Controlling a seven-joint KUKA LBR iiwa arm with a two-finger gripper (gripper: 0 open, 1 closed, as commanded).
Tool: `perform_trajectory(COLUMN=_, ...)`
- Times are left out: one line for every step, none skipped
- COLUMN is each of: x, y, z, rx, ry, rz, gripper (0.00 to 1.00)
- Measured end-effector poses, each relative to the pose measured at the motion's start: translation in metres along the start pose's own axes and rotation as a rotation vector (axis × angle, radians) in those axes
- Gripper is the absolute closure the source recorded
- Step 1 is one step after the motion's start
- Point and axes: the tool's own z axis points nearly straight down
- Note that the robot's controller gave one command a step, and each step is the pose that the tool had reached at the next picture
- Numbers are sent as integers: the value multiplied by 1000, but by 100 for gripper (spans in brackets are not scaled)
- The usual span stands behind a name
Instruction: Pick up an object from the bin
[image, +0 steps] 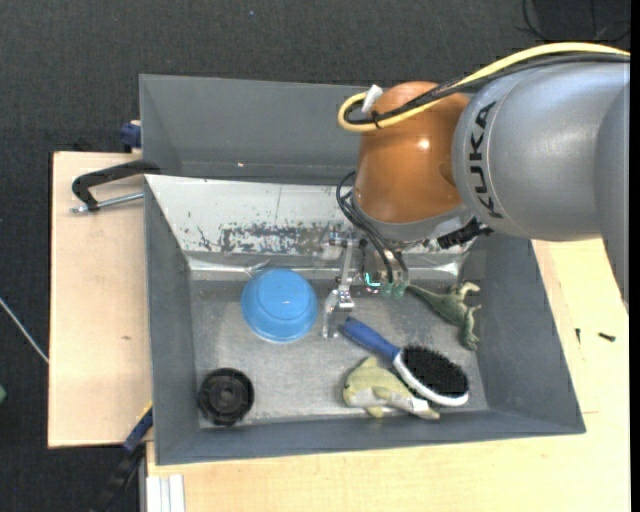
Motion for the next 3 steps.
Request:
perform_trajectory(x=41, y=-100, z=99, rx=-3, ry=-14, rz=200, gripper=0)
perform_trajectory(x=25, y=-89, z=68, rx=-3, ry=-16, rz=265, gripper=0)
perform_trajectory(x=51, y=-89, z=70, rx=-2, ry=-5, rz=382, gripper=0)
